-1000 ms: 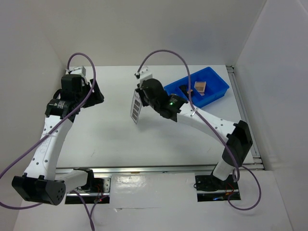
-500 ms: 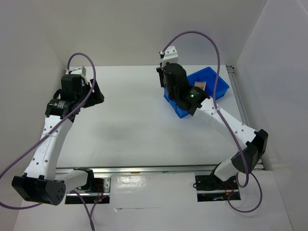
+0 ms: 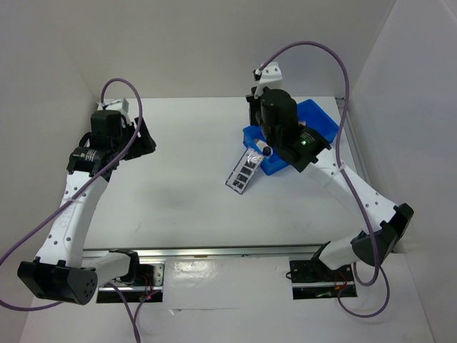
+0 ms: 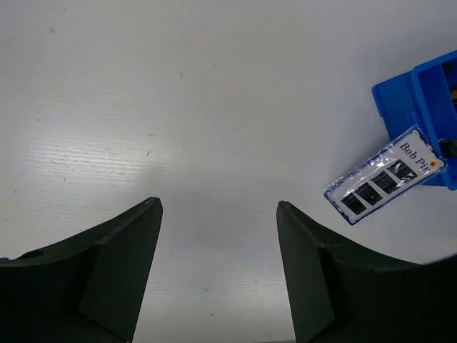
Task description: Organize the makeup
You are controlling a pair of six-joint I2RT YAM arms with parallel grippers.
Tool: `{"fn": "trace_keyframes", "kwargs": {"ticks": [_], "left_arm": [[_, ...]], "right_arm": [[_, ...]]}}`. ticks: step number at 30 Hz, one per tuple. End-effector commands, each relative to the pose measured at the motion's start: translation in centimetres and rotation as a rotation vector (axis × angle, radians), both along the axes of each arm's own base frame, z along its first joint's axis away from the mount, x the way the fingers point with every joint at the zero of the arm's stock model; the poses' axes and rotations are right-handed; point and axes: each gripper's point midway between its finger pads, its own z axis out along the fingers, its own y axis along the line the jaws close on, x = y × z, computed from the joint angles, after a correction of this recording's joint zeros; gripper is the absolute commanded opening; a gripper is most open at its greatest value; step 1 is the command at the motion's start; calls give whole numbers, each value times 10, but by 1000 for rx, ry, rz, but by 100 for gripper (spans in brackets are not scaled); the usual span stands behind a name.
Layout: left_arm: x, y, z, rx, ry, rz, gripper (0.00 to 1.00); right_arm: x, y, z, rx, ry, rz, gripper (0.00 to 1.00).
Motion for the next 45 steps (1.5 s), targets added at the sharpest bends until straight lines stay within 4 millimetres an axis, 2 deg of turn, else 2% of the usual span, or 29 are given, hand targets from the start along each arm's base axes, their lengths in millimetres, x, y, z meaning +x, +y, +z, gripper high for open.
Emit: {"fn": "trace_keyframes", "kwargs": {"ticks": [1,3,4,5,6,7,11,12,14,19,22,23,25,27,28,30,33,34,36,37,39,40,41,42,43,44,45], "left_arm": [[3,-5,14,-17,-56,-20,79],[3,-5,14,-17,-56,-20,79],[3,-5,14,-17,-56,-20,79],[3,-5,14,-17,-56,-20,79],[3,-5,14,-17,-56,-20,79],[3,-5,11,-17,-47,-20,79],[-1,-7,4,-22,-34,-30,79],[-1,-7,4,-22,-34,-30,79],[-1,-7,4,-22,-34,-30,79],[1,-10,4,-33,-41,-45,79],[2,-19,-8,-60,-18,-85,79],[1,-30,-10,-88,-3,-144,79],[-1,-44,-34,-137,74,-208,77],[-2,-69,-65,-228,163,-298,76],[-2,-77,-74,-270,181,-323,74],[-6,-111,-93,-391,219,-432,72],[-6,-142,-105,-466,257,-518,70],[-7,-159,-122,-469,320,-555,69],[-5,-176,-138,-432,372,-596,69],[-3,-194,-151,-400,419,-631,70],[-5,-205,-171,-343,492,-632,70],[1,-216,-172,-286,483,-639,70],[1,-220,-190,-260,526,-631,70],[4,-219,-198,-211,531,-616,70],[6,-229,-198,-184,527,-626,68],[7,-230,-204,-159,538,-618,68],[9,-231,-208,-135,543,-608,68]], "right_arm": [[-15,32,-24,55,117,163,0],[-17,44,-61,48,229,196,0],[-23,45,-92,21,313,202,0],[-27,50,-116,18,384,210,5],[-33,52,-131,56,436,202,18],[-39,48,-162,48,498,179,46],[-64,38,-174,255,514,201,80],[-67,35,-177,294,519,201,83],[-74,28,-191,379,547,190,85],[-92,39,-230,486,698,201,87],[-91,44,-245,523,746,171,87],[-90,46,-250,545,766,150,87],[-83,42,-256,530,769,96,88],[-80,42,-256,527,764,89,88],[-79,41,-256,525,758,80,88],[-82,39,-253,533,745,87,85],[-84,33,-258,541,753,69,82],[-86,29,-265,526,765,49,82],[-89,25,-268,527,769,33,80],[-89,14,-272,521,770,-14,80],[-91,7,-269,527,751,-41,77],[-93,-1,-273,518,757,-66,76],[-95,-7,-270,514,736,-83,76],[-95,-11,-267,512,725,-94,76],[-97,-20,-270,505,728,-121,75],[-97,-20,-262,520,709,-111,75],[-99,-27,-265,516,717,-130,75]]}}
